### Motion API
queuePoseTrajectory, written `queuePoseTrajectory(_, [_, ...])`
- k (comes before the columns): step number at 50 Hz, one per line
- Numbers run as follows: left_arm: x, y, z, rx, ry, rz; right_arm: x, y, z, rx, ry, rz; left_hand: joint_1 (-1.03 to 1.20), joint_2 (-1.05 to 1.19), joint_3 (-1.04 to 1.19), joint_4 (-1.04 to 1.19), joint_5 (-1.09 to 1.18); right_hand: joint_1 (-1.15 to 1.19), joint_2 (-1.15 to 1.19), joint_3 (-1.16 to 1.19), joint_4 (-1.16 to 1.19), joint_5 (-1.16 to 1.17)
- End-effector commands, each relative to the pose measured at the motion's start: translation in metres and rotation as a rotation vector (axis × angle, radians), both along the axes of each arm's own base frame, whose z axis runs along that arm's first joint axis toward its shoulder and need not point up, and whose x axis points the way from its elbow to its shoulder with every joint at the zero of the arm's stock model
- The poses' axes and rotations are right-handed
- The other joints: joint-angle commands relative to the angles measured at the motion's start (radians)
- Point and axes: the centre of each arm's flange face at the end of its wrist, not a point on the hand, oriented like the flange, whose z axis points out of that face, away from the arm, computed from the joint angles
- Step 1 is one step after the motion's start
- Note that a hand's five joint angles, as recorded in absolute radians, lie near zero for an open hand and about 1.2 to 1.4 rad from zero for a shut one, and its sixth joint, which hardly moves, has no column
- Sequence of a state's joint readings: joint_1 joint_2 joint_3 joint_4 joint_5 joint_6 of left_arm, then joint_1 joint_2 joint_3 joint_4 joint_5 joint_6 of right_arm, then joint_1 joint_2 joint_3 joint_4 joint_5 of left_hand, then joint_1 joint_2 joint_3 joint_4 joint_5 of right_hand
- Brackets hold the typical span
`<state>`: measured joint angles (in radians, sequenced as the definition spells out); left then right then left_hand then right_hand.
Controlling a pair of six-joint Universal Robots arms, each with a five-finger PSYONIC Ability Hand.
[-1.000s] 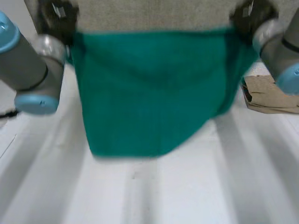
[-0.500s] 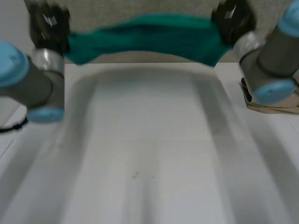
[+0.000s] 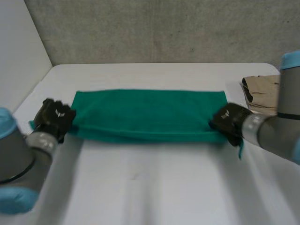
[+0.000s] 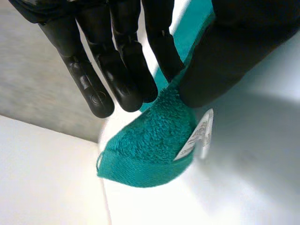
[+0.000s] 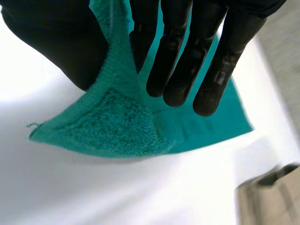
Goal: Fold the laundry.
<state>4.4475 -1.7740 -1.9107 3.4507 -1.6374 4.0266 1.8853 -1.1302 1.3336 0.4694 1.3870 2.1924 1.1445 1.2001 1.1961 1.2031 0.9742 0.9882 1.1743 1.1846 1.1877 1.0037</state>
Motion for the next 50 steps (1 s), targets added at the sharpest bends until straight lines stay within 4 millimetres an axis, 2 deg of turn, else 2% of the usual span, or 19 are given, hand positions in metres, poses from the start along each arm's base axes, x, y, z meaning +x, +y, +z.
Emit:
queuePoseTrajectory(1, [0.017,0.079,0.006,0.336,-0.209,-0.099,-0.044,0.045,0.02,0.171,0.143,0.006,0.252,0.196,0.2,0.193,0.248,0.408,0.222,0.212,0.209,0.218])
queuePoseTrajectory(4, [0.011,0.076,0.011,0.294,-0.191,-0.131,-0.044,0.039,0.016,0.15,0.146,0.009,0.252,0.196,0.2,0.193,0.248,0.408,0.222,0.212,0.209,0.218])
queuePoseTrajectory(6, [0.006,0.06,0.017,0.209,-0.162,-0.135,-0.043,0.033,0.008,0.157,0.14,0.0,0.252,0.196,0.2,0.193,0.248,0.408,0.222,0.212,0.209,0.218])
queuePoseTrajectory(7, [0.002,0.045,0.015,0.165,-0.139,-0.127,-0.04,0.024,-0.003,0.168,0.135,-0.006,0.252,0.196,0.2,0.193,0.248,0.408,0.222,0.212,0.209,0.218])
queuePoseTrajectory(11, [-0.016,0.0,0.002,0.064,-0.061,-0.099,-0.022,-0.007,-0.024,0.1,0.087,-0.039,0.252,0.196,0.2,0.193,0.248,0.408,0.222,0.212,0.209,0.218])
queuePoseTrajectory(16, [-0.04,-0.032,-0.004,-0.045,-0.021,-0.06,-0.006,-0.034,-0.042,-0.021,0.094,-0.07,0.252,0.196,0.2,0.193,0.248,0.408,0.222,0.212,0.209,0.218])
queuePoseTrajectory(17, [-0.042,-0.045,-0.01,-0.069,-0.02,-0.026,-0.004,-0.045,-0.047,-0.066,0.097,-0.086,0.252,0.196,0.2,0.193,0.248,0.408,0.222,0.212,0.209,0.218])
queuePoseTrajectory(20, [-0.049,-0.063,-0.022,-0.107,-0.02,0.006,0.003,-0.063,-0.054,-0.141,0.084,-0.096,0.252,0.196,0.2,0.193,0.248,0.408,0.222,0.212,0.209,0.218])
queuePoseTrajectory(28, [-0.062,-0.096,-0.048,-0.158,-0.015,0.023,0.02,-0.101,-0.073,-0.29,0.096,-0.05,0.252,0.196,0.2,0.193,0.248,0.408,0.222,0.212,0.209,0.218])
queuePoseTrajectory(33, [-0.07,-0.105,-0.049,-0.211,0.012,0.013,0.026,-0.117,-0.078,-0.362,0.119,-0.027,0.252,0.196,0.2,0.193,0.248,0.408,0.222,0.212,0.209,0.218])
queuePoseTrajectory(34, [-0.071,-0.106,-0.048,-0.221,0.016,0.014,0.027,-0.119,-0.079,-0.373,0.116,-0.029,0.252,0.196,0.2,0.193,0.248,0.226,0.04,0.03,0.027,0.036])
queuePoseTrajectory(35, [-0.071,-0.107,-0.047,-0.235,0.024,0.014,0.027,-0.121,-0.079,-0.384,0.111,-0.032,0.252,0.196,0.2,0.193,0.248,0.053,-0.133,-0.144,-0.147,-0.137])
queuePoseTrajectory(36, [-0.072,-0.109,-0.043,-0.261,0.036,0.016,0.029,-0.125,-0.076,-0.416,0.091,-0.04,-0.073,-0.129,-0.125,-0.132,-0.078,-0.452,-0.638,-0.648,-0.651,-0.642])
queuePoseTrajectory(37, [-0.073,-0.11,-0.042,-0.274,0.04,0.014,0.029,-0.127,-0.075,-0.428,0.087,-0.045,-0.402,-0.458,-0.454,-0.461,-0.406,-0.695,-0.881,-0.892,-0.895,-0.885])
queuePoseTrajectory(38, [-0.073,-0.11,-0.04,-0.284,0.043,0.015,0.029,-0.129,-0.073,-0.449,0.081,-0.049,-0.711,-0.766,-0.762,-0.769,-0.715,-0.814,-1.0,-1.01,-1.013,-1.004])
queuePoseTrajectory(39, [-0.076,-0.11,-0.037,-0.308,0.053,0.016,0.029,-0.133,-0.069,-0.479,0.072,-0.06,-0.876,-0.932,-0.928,-0.935,-0.881,-0.814,-1.0,-1.01,-1.013,-1.004])
queuePoseTrajectory(43, [-0.084,-0.105,-0.033,-0.33,0.073,-0.001,0.027,-0.141,-0.047,-0.55,0.019,-0.107,-0.905,-0.96,-0.956,-0.963,-0.909,-0.814,-1.0,-1.01,-1.013,-1.004])
queuePoseTrajectory(44, [-0.084,-0.103,-0.031,-0.334,0.072,-0.003,0.024,-0.143,-0.034,-0.572,-0.026,-0.144,-0.905,-0.96,-0.956,-0.963,-0.909,-0.814,-1.0,-1.01,-1.013,-1.004])
queuePoseTrajectory(50, [-0.078,-0.094,-0.02,-0.332,0.071,0.0,0.022,-0.137,0.008,-0.576,-0.23,-0.212,-0.905,-0.96,-0.956,-0.963,-0.909,-0.814,-1.0,-1.01,-1.013,-1.004])
